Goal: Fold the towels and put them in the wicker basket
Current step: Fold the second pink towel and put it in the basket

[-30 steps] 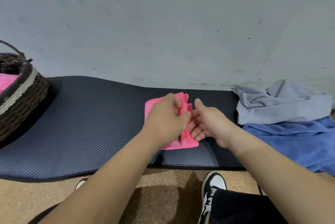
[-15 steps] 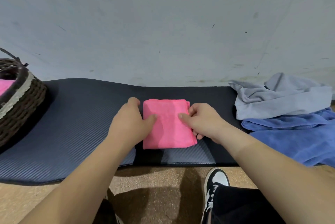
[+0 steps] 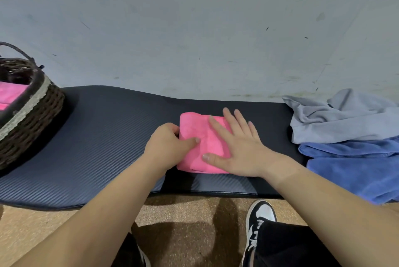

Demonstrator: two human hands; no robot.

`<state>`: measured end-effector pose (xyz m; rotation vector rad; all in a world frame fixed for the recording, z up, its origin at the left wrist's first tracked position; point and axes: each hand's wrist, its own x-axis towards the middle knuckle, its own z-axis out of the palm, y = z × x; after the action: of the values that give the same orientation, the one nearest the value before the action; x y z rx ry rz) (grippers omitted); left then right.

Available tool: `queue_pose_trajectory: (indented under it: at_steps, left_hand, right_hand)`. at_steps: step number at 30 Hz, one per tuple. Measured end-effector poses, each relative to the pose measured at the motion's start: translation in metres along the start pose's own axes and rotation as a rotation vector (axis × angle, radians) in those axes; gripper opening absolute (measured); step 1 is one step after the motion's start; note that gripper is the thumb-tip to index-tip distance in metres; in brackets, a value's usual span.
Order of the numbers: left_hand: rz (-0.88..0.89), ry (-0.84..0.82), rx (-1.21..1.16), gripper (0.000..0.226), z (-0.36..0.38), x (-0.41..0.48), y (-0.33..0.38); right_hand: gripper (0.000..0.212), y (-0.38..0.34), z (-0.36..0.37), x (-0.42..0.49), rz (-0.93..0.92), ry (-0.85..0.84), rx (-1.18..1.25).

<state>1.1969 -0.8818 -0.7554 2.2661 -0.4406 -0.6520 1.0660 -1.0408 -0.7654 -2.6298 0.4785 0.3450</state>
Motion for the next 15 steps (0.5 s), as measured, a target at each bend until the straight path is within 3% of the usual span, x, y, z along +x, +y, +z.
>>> queue_pose_trajectory:
  at_steps: [3,7,12,15]
  left_hand:
    - [0.006,-0.017,-0.091,0.034,-0.002,-0.004,0.001]
    - [0.014,-0.027,-0.199,0.029,-0.005,-0.006,0.005]
    - [0.139,0.095,-0.015,0.035,-0.014,-0.006,0.015]
    - [0.206,0.137,0.030,0.033,-0.009,-0.012,0.025]
  right_hand:
    - [0.097,0.003,0.010,0.003,0.078,-0.128,-0.062]
    - [0.093,0.002,0.008,0.002,0.081,-0.100,-0.003]
    - [0.048,0.008,-0.013,0.002,0.133,0.268,0.384]
    - [0.056,0.007,-0.017,0.000,0.261,0.086,0.843]
